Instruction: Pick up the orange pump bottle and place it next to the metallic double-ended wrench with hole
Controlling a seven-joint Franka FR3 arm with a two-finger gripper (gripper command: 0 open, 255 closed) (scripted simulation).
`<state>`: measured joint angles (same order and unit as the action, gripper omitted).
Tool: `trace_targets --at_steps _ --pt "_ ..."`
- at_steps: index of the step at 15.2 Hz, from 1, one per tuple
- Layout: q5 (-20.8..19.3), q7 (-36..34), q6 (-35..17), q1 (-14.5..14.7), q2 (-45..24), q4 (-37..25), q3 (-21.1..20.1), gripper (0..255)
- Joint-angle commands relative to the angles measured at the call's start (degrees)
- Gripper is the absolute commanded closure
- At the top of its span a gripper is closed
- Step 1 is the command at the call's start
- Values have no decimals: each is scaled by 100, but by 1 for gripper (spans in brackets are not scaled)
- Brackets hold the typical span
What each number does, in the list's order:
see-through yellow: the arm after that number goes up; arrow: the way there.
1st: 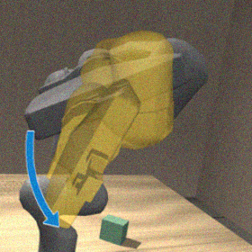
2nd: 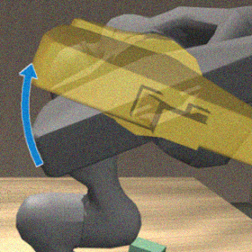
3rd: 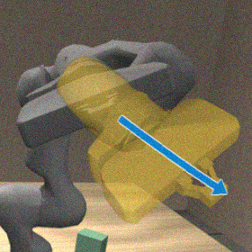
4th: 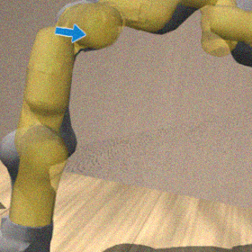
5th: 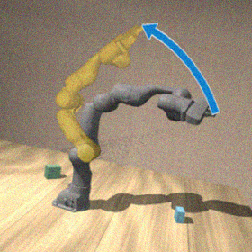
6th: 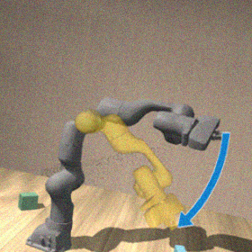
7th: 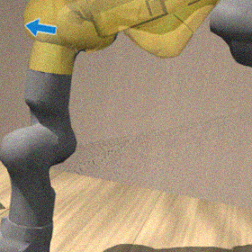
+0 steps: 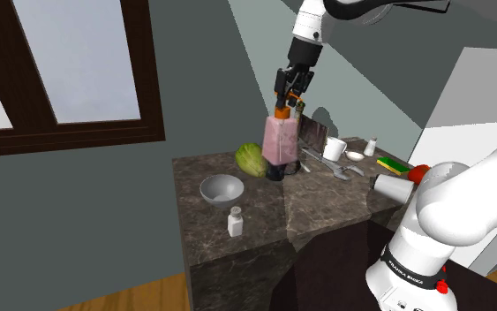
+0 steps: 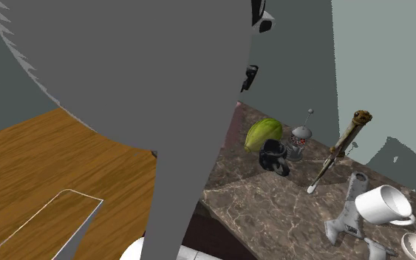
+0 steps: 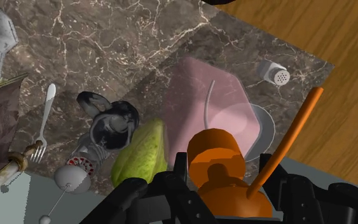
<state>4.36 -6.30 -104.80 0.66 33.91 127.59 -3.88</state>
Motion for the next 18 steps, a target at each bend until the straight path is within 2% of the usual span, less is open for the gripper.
trace_targets --at_steps 1,14,18 --pt "-3 -22 157 2 -30 -187 -8 255" --pt "-37 -68 1113 -14 -337 -1449 14 255" --pt "-122 301 1243 -101 -27 -1249 325 255"
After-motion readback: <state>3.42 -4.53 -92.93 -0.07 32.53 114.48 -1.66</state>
